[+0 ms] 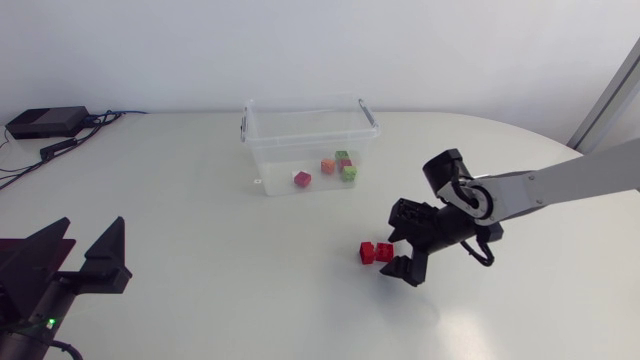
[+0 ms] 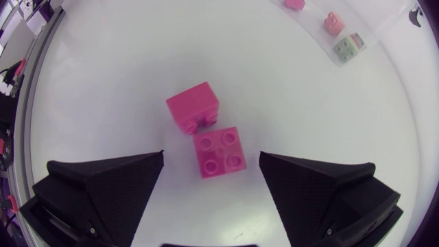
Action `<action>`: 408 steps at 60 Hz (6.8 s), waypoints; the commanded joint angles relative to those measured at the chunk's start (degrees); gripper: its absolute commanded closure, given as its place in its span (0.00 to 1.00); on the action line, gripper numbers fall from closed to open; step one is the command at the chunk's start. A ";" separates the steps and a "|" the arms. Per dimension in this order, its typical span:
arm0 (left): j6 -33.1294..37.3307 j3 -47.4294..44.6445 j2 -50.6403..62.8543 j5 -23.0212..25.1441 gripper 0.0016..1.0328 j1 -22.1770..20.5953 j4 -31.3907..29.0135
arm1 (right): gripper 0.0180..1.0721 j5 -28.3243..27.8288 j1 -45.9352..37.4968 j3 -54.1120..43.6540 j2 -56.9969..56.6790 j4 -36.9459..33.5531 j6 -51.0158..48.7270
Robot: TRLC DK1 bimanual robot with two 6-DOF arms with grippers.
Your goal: Place the duplo bricks in the container
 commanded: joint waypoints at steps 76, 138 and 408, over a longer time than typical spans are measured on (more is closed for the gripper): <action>0.33 -1.10 -0.43 0.07 0.04 0.33 0.71 | 0.78 -2.70 1.03 45.77 6.74 -6.55 21.33; 0.33 -1.10 -0.43 0.07 0.04 0.33 0.71 | 0.04 -1.29 6.22 14.66 -10.31 -16.57 2.96; 0.33 -1.10 -0.43 0.07 0.04 0.33 0.71 | 0.05 24.11 -17.86 -15.40 -49.25 24.65 29.59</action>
